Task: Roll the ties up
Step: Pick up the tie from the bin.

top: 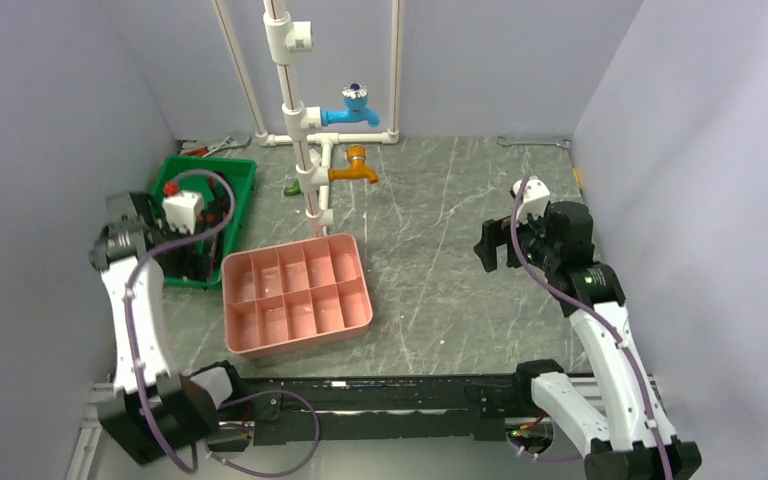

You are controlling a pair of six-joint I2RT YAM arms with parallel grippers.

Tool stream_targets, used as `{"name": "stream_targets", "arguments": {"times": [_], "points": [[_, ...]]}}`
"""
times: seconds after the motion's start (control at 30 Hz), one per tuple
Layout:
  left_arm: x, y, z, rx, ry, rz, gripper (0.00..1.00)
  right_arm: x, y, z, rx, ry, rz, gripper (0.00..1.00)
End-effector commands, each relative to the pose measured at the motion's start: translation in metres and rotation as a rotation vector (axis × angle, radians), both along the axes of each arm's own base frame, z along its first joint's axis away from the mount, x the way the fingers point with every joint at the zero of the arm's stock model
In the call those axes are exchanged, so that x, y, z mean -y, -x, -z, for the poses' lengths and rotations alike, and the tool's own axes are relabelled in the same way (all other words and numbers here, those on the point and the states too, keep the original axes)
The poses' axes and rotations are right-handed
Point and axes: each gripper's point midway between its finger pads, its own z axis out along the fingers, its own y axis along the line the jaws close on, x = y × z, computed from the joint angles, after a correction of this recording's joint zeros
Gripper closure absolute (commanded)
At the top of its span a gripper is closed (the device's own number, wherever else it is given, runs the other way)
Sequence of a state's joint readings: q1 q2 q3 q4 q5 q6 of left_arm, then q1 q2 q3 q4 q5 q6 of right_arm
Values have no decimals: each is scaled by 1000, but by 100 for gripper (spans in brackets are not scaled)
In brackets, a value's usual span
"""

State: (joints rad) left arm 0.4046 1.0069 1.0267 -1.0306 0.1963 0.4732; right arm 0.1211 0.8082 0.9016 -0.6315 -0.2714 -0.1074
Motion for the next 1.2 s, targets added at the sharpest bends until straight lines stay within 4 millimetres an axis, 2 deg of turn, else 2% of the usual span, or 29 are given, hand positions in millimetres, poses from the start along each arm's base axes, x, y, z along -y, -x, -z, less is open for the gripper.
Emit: {"name": "stream_targets", "arguments": {"times": [0.0, 0.03, 0.1, 0.2, 0.23, 0.33, 0.47, 0.53, 0.67, 0.8, 0.93, 1.0, 1.03, 1.1, 1.13, 1.17], "points": [[-27, -66, -37, 69, 1, -14, 1, -4, -27, -27, 32, -77, 53, 0], [-34, -86, -46, 96, 0, 4, 0, -2, -34, -29, 43, -71, 61, 0], [-51, -122, -45, 110, 3, 13, 1, 4, -45, -32, 60, -43, 88, 0], [-71, -170, -35, 94, 18, 25, 1, 11, -60, -31, 40, -10, 127, 0], [-75, -185, -21, 66, 49, 34, 1, 14, -65, -31, 29, -4, 145, 0], [-84, -222, -4, 58, 107, 30, 1, 11, -74, -32, 0, 22, 107, 0], [-79, -254, 18, 30, 188, 103, 1, 12, -78, -25, -32, 78, 67, 0], [-71, -263, 30, 10, 190, 143, 1, 12, -76, -17, -64, 90, 51, 0], [-61, -268, 72, -72, 92, 197, 1, 8, -74, -7, -96, 71, 42, 0], [-63, -268, 113, -162, 75, 193, 1, 8, -75, 0, -120, 70, 41, 0], [-62, -264, 142, -233, 75, 241, 1, 6, -77, 3, -135, 67, 33, 1], [-61, -259, 154, -271, 65, 258, 4, 6, -80, 3, -139, 67, 32, 1], [-60, -260, 155, -269, 74, 266, 7, 6, -81, 3, -140, 67, 33, 1], [-63, -261, 155, -256, 78, 253, 21, 7, -83, 2, -137, 70, 36, 1], [-65, -260, 154, -252, 69, 251, 35, 7, -84, 1, -134, 71, 36, 1], [-66, -258, 152, -252, 65, 254, 56, 7, -86, 1, -135, 71, 36, 1]]}}
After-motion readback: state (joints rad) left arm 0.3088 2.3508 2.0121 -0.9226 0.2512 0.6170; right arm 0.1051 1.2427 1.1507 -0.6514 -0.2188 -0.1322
